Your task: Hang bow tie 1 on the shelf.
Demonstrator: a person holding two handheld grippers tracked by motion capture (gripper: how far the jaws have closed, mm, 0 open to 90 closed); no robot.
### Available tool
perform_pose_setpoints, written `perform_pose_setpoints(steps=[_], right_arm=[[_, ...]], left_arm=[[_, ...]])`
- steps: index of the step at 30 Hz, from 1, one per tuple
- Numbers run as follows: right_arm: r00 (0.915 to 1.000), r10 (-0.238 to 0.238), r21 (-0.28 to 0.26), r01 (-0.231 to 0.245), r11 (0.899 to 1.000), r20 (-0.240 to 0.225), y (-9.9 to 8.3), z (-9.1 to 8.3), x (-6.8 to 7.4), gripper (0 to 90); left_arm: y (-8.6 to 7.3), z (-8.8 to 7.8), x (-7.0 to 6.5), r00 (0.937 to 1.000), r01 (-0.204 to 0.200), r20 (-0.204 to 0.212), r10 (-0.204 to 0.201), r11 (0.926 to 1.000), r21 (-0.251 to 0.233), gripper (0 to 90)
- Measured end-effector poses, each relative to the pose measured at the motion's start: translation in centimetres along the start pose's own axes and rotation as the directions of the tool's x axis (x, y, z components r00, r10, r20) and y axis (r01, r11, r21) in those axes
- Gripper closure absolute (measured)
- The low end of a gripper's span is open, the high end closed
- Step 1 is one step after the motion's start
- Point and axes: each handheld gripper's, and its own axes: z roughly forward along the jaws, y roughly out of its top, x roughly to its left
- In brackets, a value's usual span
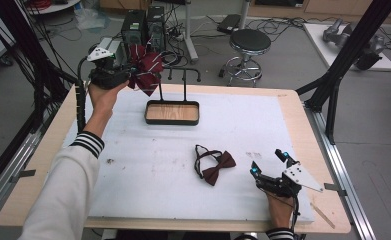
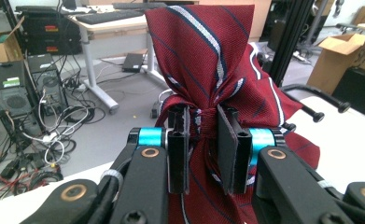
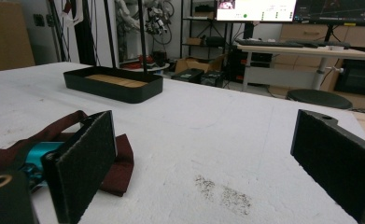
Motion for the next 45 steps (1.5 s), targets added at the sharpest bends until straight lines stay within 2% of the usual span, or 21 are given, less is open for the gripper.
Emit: perform_pose_setpoints(steps=[8, 22, 27, 30, 32, 34, 39, 41, 45], right_arm=[[1.0000, 0.000, 0.000, 0.000, 1.000, 0.000, 0.0, 0.0, 0.0, 6.0], [1.0000, -0.004, 0.001, 0.004, 1.000, 0.001, 0.0, 0.0, 0.0, 6.1], [1.0000, -0.005, 0.001, 0.005, 1.000, 0.002, 0.0, 0.0, 0.1, 6.0], [1.0000, -0.005, 0.001, 0.005, 1.000, 0.002, 0.0, 0.0, 0.1, 6.1], [1.0000, -0.002, 0.003, 0.002, 1.000, 0.002, 0.0, 0.0, 0.1, 6.1], [1.0000, -0.005, 0.001, 0.005, 1.000, 0.002, 0.0, 0.0, 0.1, 6.1], [1.0000, -0.006, 0.001, 0.006, 1.000, 0.003, 0.0, 0.0, 0.1, 6.1], [1.0000, -0.005, 0.003, 0.005, 1.000, 0.002, 0.0, 0.0, 0.1, 6.0], [1.0000, -0.004, 0.005, 0.004, 1.000, 0.001, 0.0, 0.0, 0.1, 6.1]], left_arm=[[-1.0, 0.0, 0.7, 0.9991, 0.036, -0.025, -0.035, 0.9993, 0.015, 75.1], [-2.2, -0.4, 1.4, 0.9975, 0.053, -0.049, -0.051, 0.9979, 0.038, 74.5], [-2.5, -0.4, 1.4, 0.9942, 0.091, -0.060, -0.089, 0.9949, 0.042, 72.9], [-2.5, -0.4, 1.4, 0.9940, 0.092, -0.063, -0.089, 0.9943, 0.053, 66.2], [-2.5, -0.4, 1.4, 0.9933, 0.101, -0.060, -0.098, 0.9935, 0.051, 53.2], [-2.5, -0.5, 1.5, 0.9930, 0.108, -0.053, -0.106, 0.9929, 0.050, 44.4], [-2.4, -0.9, 1.6, 0.9949, 0.094, -0.038, -0.093, 0.9954, 0.019, 24.0], [-2.3, -1.1, 1.7, 0.9956, 0.088, -0.033, -0.088, 0.9960, 0.013, 18.8], [-2.2, -1.8, 1.9, 0.9961, 0.079, -0.039, -0.080, 0.9968, -0.015, 17.9]])
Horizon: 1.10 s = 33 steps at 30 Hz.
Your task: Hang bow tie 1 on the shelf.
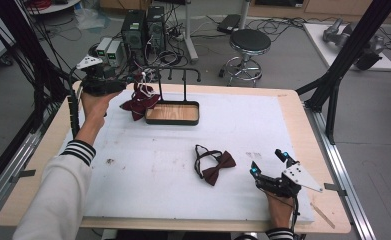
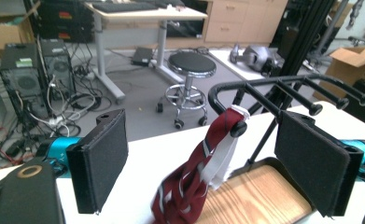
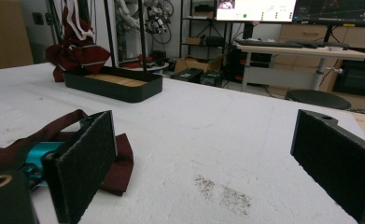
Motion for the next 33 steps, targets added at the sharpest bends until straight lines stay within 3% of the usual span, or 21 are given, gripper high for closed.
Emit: perform_pose_setpoints(steps=[8, 10, 15, 21, 25, 29, 33], right_arm=[[1.0000, -0.003, -0.006, 0.003, 1.000, 0.002, 0.0, 0.0, -0.1, 6.0], [1.0000, 0.000, -0.004, 0.000, 1.000, 0.002, 0.0, 0.1, -0.1, 6.1], [1.0000, 0.008, 0.002, -0.008, 1.000, 0.001, 0.0, 0.0, -0.1, 6.1], [0.9999, 0.010, 0.002, -0.010, 1.000, 0.000, 0.0, 0.1, -0.1, 6.0], [1.0000, 0.006, 0.002, -0.006, 1.000, -0.001, 0.0, 0.1, -0.1, 6.0], [1.0000, 0.004, 0.000, -0.004, 1.000, 0.001, 0.0, 0.0, 0.0, 6.0], [1.0000, 0.002, -0.001, -0.002, 1.000, 0.001, 0.0, 0.0, -0.1, 6.0]], left_arm=[[0.0, -1.0, 0.2, 1.0000, -0.006, 0.005, 0.006, 0.9998, -0.018, 16.3], [-0.1, -1.2, 0.2, 0.9998, -0.018, 0.010, 0.018, 0.9997, -0.017, 14.3], [-0.3, -2.4, -0.1, 0.9963, -0.065, 0.051, 0.069, 0.9953, -0.072, 13.7], [-0.8, -3.9, -0.7, 0.9874, -0.099, 0.113, 0.111, 0.9889, -0.111, 13.2], [-2.1, -4.9, -1.0, 0.9799, -0.137, 0.130, 0.151, 0.9844, -0.111, 13.2], [-3.7, -6.1, -1.3, 0.9766, -0.144, 0.142, 0.161, 0.9818, -0.124, 13.2], [-5.4, -7.5, -1.8, 0.9690, -0.172, 0.155, 0.193, 0.9753, -0.139, 13.2]])
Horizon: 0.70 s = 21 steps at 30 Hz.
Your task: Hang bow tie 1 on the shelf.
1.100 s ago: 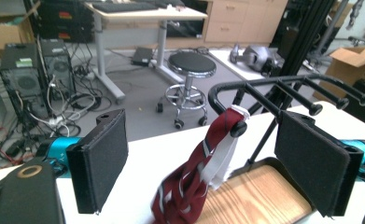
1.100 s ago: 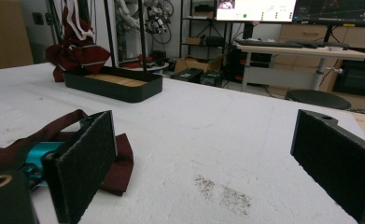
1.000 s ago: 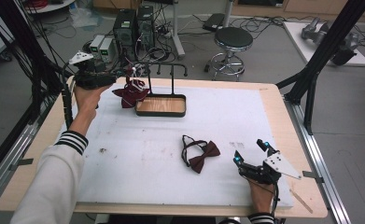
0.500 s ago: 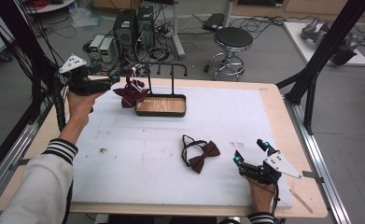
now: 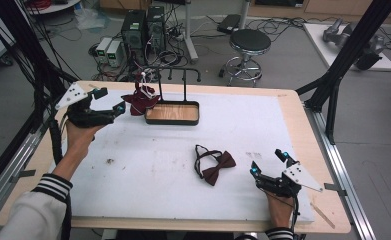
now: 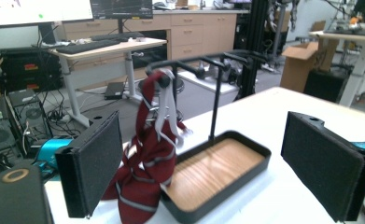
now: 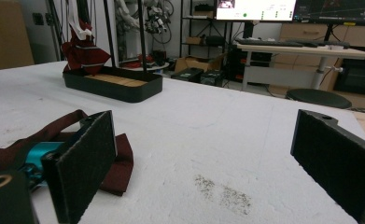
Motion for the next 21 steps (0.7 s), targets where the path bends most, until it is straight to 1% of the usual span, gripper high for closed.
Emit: perform_pose_setpoints(steps=[2, 5, 7, 9, 10, 12, 13, 15, 16, 18, 19, 21], right_arm=[[1.0000, 0.004, 0.001, -0.004, 1.000, 0.000, 0.0, 0.0, 0.0, 6.0], [1.0000, -0.002, -0.003, 0.002, 1.000, 0.001, 0.0, 0.0, 0.0, 6.0], [1.0000, 0.000, -0.004, 0.000, 1.000, 0.001, 0.0, 0.0, 0.0, 6.0], [1.0000, -0.002, -0.004, 0.002, 1.000, 0.002, 0.0, 0.0, 0.0, 6.0], [1.0000, -0.004, -0.004, 0.004, 1.000, 0.003, 0.0, 0.0, 0.0, 6.0], [1.0000, -0.002, -0.003, 0.002, 1.000, 0.003, 0.0, 0.0, 0.0, 6.0], [1.0000, 0.001, -0.002, -0.001, 1.000, 0.004, 0.0, 0.0, 0.0, 6.0], [1.0000, 0.001, -0.003, -0.001, 1.000, 0.004, 0.0, 0.0, 0.0, 6.0], [1.0000, 0.001, -0.003, -0.001, 1.000, 0.005, 0.0, 0.0, 0.0, 6.0], [1.0000, 0.002, -0.003, -0.002, 1.000, 0.005, 0.0, 0.0, 0.0, 6.0], [1.0000, 0.002, -0.002, -0.002, 1.000, 0.006, 0.0, 0.0, 0.0, 6.0], [1.0000, -0.004, -0.005, 0.004, 1.000, 0.005, 0.0, 0.0, 0.0, 6.0]], left_arm=[[-0.6, -0.6, -0.4, 0.9999, 0.010, 0.010, -0.010, 0.9998, -0.019, 13.2], [-1.4, -1.4, -1.1, 0.9997, -0.008, 0.021, 0.009, 0.9996, -0.028, 13.2], [-1.9, -1.8, -1.6, 0.9990, -0.022, 0.038, 0.024, 0.9990, -0.039, 13.2], [-2.7, -2.3, -2.2, 0.9975, -0.017, 0.067, 0.020, 0.9985, -0.052, 13.2], [-2.9, -2.4, -2.4, 0.9973, -0.019, 0.070, 0.023, 0.9985, -0.052, 13.2], [-3.7, -2.9, -2.9, 0.9966, -0.020, 0.078, 0.026, 0.9976, -0.066, 13.2], [-3.9, -3.1, -3.1, 0.9965, -0.026, 0.078, 0.031, 0.9977, -0.063, 13.2], [-4.6, -3.5, -3.5, 0.9963, -0.024, 0.081, 0.029, 0.9977, -0.064, 13.2], [-4.9, -3.7, -3.6, 0.9965, -0.027, 0.077, 0.032, 0.9979, -0.059, 13.2], [-5.5, -4.1, -3.9, 0.9958, -0.046, 0.076, 0.051, 0.9974, -0.056, 13.2], [-6.0, -4.4, -4.0, 0.9962, -0.049, 0.069, 0.053, 0.9970, -0.060, 13.2], [-6.6, -4.9, -4.1, 0.9971, -0.035, 0.065, 0.039, 0.9967, -0.073, 13.2]])
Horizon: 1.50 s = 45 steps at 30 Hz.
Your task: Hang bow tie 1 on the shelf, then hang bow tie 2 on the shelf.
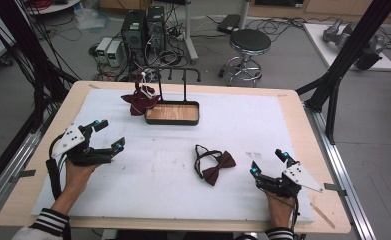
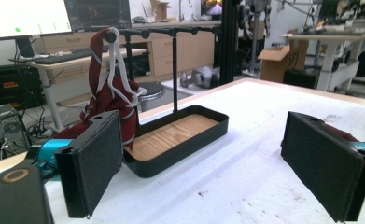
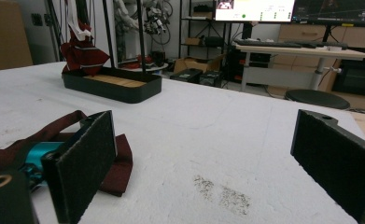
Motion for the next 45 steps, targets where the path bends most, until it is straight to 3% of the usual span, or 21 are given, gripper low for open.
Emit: perform_pose_setpoints(steps=[8, 25, 30, 33, 38, 45], right_arm=[[1.0000, -0.002, 0.002, 0.002, 1.000, 0.003, 0.0, 0.0, 0.0, 6.0], [1.0000, 0.007, 0.001, -0.007, 1.000, 0.001, 0.0, 0.0, 0.0, 6.0], [0.9996, 0.029, 0.000, -0.029, 1.000, 0.002, 0.0, -0.1, -0.3, 6.0], [0.9987, 0.048, 0.007, -0.048, 0.999, -0.015, 0.1, 0.0, -0.4, 6.0], [0.9988, 0.030, 0.040, -0.029, 0.999, -0.038, 0.4, 0.1, -0.7, 6.0], [0.9924, -0.031, 0.090, 0.041, 0.995, -0.119, 2.3, 0.6, -0.6, 6.0]], left_arm=[[-1.4, -0.9, -0.4, 0.9999, 0.000, -0.012, 0.000, 0.9998, -0.021, 13.2], [-1.9, -0.8, -0.7, 1.0000, 0.007, -0.001, -0.007, 0.9997, -0.022, 13.2], [-2.4, -1.0, -0.7, 0.9999, 0.013, -0.008, -0.013, 0.9996, -0.024, 13.2], [-2.7, -1.1, -0.8, 0.9998, 0.013, -0.015, -0.014, 0.9997, -0.022, 13.2], [-3.0, -1.3, -0.7, 0.9991, 0.028, -0.032, -0.028, 0.9994, -0.019, 13.2], [-3.6, -1.8, -0.6, 0.9978, 0.037, -0.055, -0.039, 0.9990, -0.026, 13.2]])
